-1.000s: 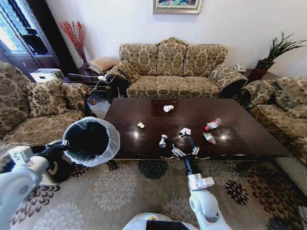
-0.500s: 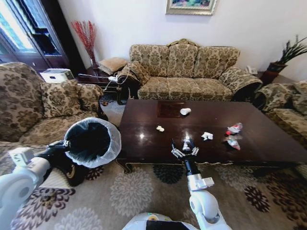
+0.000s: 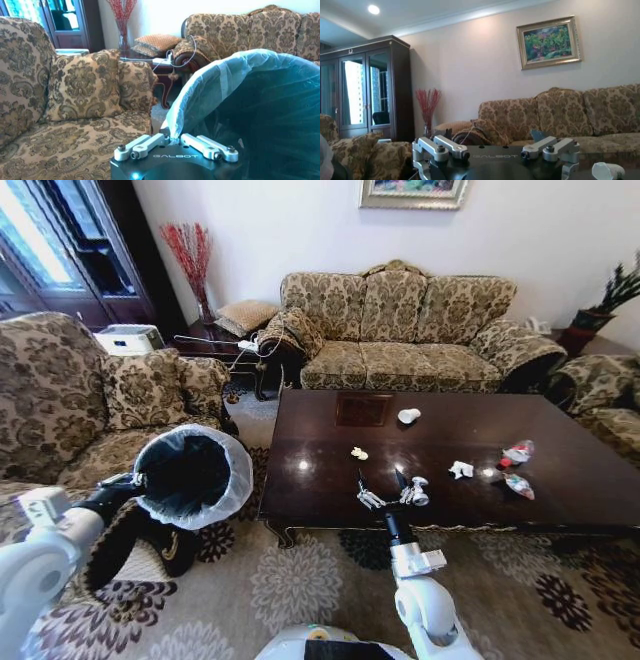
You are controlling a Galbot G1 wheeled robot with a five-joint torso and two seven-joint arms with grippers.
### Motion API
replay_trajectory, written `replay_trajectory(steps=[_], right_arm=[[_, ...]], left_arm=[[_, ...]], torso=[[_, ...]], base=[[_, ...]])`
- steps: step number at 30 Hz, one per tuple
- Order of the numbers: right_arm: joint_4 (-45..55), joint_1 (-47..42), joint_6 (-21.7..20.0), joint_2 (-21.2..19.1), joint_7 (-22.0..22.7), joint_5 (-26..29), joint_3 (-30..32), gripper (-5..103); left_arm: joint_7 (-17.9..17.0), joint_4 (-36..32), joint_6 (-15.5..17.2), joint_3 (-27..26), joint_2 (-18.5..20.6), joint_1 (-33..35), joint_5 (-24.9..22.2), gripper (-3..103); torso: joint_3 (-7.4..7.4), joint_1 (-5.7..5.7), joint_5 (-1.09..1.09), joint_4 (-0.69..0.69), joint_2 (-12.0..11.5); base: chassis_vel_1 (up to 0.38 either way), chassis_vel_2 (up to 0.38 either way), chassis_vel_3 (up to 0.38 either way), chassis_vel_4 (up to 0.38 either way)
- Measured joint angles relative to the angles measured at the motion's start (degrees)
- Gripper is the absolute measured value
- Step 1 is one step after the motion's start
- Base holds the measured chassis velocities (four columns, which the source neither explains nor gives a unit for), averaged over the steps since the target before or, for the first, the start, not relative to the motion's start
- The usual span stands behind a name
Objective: Move to the front of the table and place the trash on the table into the trash bin.
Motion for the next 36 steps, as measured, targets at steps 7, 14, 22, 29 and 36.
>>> replay_trajectory(steps=[7, 14, 22, 29, 36], right_arm=[[-0.01, 0.01, 0.00, -0.02, 0.02, 0.02, 0.05, 100], [0.00, 0.01, 0.00, -0.01, 0.02, 0.02, 0.02, 100], [-0.01, 0.01, 0.01, -0.01, 0.02, 0.02, 0.02, 100], [-0.01, 0.00, 0.01, -0.01, 0.01, 0.02, 0.02, 100], [-0.01, 0.00, 0.01, -0.01, 0.01, 0.02, 0.02, 100]], left_arm=[[0.04, -0.01, 0.00, 0.01, 0.00, -0.01, -0.02, 0], [0.02, 0.01, 0.00, -0.01, 0.00, -0.01, -0.02, 0], [0.02, 0.02, 0.00, 0.00, 0.00, -0.01, -0.01, 0], [0.01, 0.02, 0.00, 0.00, 0.00, -0.01, -0.01, 0], [0.01, 0.02, 0.02, -0.01, 0.00, -0.01, 0.00, 0]], torso=[[0.01, 0.02, 0.01, -0.03, -0.01], [0.00, 0.01, -0.02, -0.01, 0.00], [0.01, 0.02, 0.00, -0.02, -0.01], [0.01, 0.01, 0.00, -0.02, -0.01], [0.01, 0.01, -0.01, -0.02, -0.01]], base=[[0.000, 0.000, 0.000, 0.000], [0.000, 0.000, 0.000, 0.000], [0.000, 0.000, 0.000, 0.000], [0.000, 0.000, 0.000, 0.000], [0.000, 0.000, 0.000, 0.000]])
